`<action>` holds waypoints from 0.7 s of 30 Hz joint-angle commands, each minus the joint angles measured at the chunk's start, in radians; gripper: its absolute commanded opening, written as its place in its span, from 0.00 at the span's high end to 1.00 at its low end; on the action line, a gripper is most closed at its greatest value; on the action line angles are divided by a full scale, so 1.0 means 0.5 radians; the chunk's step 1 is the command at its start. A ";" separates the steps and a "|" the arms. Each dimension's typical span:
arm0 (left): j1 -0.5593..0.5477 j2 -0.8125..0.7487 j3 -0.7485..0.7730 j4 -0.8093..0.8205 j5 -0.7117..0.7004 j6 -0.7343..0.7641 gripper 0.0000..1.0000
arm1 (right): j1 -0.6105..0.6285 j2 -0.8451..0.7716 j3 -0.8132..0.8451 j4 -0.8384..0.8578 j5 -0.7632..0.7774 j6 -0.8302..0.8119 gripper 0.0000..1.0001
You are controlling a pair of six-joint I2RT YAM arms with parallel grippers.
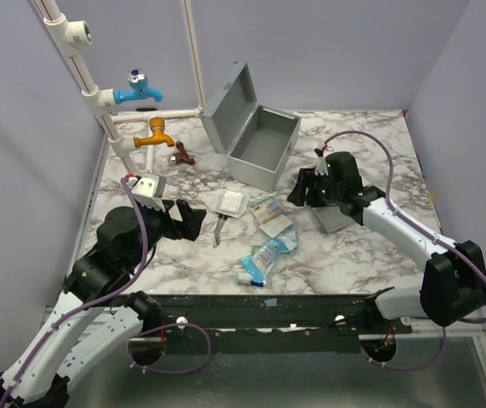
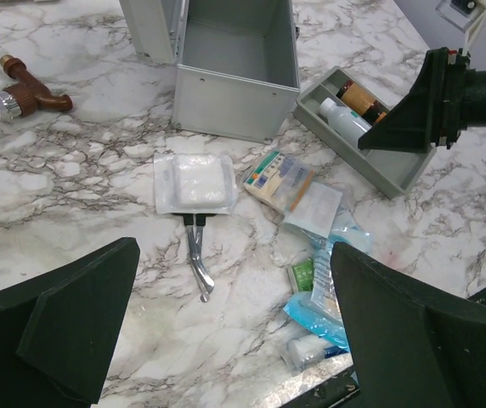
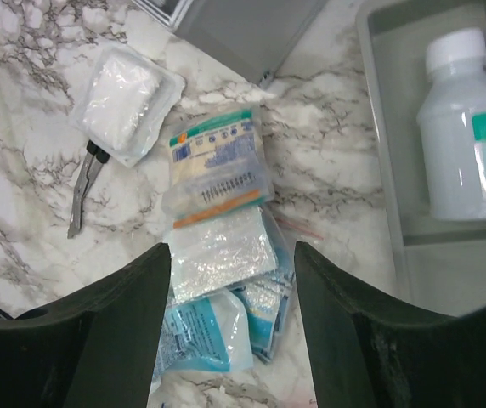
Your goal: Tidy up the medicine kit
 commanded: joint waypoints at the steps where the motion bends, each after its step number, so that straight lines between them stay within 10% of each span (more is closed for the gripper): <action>1: 0.003 0.017 -0.001 -0.036 -0.074 0.033 0.01 | 0.015 -0.158 -0.194 0.109 0.167 0.344 0.37; 21: 0.006 0.048 -0.001 -0.039 -0.076 0.036 0.01 | 0.146 -0.209 -0.730 0.598 0.134 1.130 0.42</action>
